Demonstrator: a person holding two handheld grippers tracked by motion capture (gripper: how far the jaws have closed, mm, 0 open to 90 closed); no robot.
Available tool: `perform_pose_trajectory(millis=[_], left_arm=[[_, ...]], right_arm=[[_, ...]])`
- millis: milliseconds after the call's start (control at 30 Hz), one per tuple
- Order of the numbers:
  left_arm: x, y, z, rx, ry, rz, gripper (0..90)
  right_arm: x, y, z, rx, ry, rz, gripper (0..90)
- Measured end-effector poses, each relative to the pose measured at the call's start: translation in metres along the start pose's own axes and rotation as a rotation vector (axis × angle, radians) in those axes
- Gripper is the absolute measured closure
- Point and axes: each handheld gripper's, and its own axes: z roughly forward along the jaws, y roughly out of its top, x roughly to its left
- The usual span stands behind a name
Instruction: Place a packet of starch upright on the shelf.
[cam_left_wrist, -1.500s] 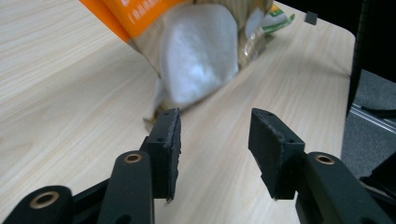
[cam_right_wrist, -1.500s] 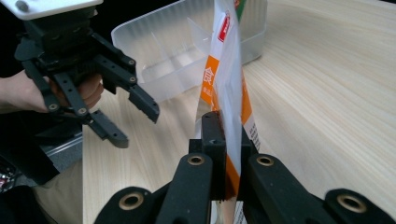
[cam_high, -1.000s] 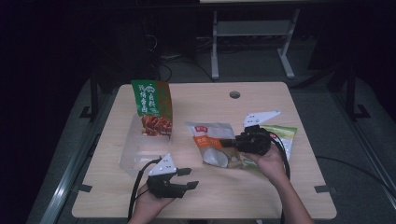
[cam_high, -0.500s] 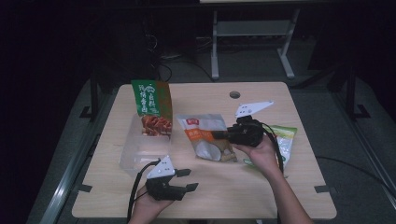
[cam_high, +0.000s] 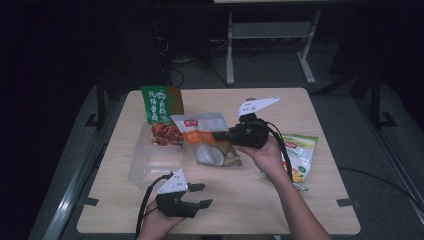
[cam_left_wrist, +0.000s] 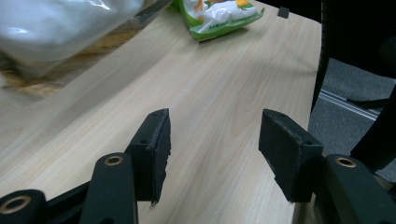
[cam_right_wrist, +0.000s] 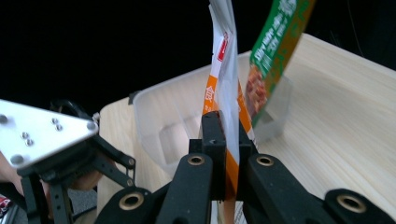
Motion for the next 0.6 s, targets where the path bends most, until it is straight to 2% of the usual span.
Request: perform_pose_trajectory(millis=[67,400,600], left_arm=[[0.0,0.0,-0.001,0.005,0.004,0.003,43.3],[0.0,-0.003,0.0,0.011,0.009,0.004,42.6],[0.001,-0.002,-0.004,-0.002,0.013,-0.001,42.5]], right_arm=[[0.001,0.007,0.006,-0.007,0.019,-0.001,89.4],[0.006,0.03,0.028,-0.027,0.05,-0.017,89.4],[0.008,0.042,0.049,-0.015,0.076,-0.023,89.5]])
